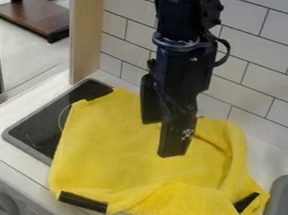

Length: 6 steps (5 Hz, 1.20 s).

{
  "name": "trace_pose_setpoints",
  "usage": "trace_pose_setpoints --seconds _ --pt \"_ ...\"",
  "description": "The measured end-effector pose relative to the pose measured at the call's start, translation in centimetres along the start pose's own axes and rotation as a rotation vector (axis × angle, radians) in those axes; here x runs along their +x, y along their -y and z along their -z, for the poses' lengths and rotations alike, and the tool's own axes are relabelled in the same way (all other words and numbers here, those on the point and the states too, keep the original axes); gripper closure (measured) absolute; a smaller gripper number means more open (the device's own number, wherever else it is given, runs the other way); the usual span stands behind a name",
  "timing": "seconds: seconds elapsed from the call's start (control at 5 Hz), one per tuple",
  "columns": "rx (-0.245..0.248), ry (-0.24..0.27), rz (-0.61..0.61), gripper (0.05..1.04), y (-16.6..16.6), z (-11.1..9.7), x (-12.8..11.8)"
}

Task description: Fold the cloth from left to right

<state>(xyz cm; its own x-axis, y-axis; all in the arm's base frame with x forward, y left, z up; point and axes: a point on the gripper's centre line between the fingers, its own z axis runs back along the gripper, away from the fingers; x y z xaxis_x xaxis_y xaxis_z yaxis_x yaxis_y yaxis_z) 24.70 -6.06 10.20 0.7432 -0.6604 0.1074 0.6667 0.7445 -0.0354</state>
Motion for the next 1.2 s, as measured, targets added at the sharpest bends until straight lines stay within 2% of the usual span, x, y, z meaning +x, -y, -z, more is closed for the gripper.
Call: trace_pose_setpoints --seconds 0.2,0.4,0.6,0.8,1.2 --pt "-0.011 -0.018 -0.002 0.083 0.2 0.5 -0.3" --pt "-0.003 -0.023 -0.093 0.083 -1.8 0.3 -1.7" --pt "0.034 0.002 -0.2 0.083 -4.5 -0.2 -2.9" --pt "0.129 0.023 -0.296 0.083 -8.0 -1.1 -4.3" --pt "0.22 -0.019 -0.464 0.083 -15.2 1.3 -4.9"
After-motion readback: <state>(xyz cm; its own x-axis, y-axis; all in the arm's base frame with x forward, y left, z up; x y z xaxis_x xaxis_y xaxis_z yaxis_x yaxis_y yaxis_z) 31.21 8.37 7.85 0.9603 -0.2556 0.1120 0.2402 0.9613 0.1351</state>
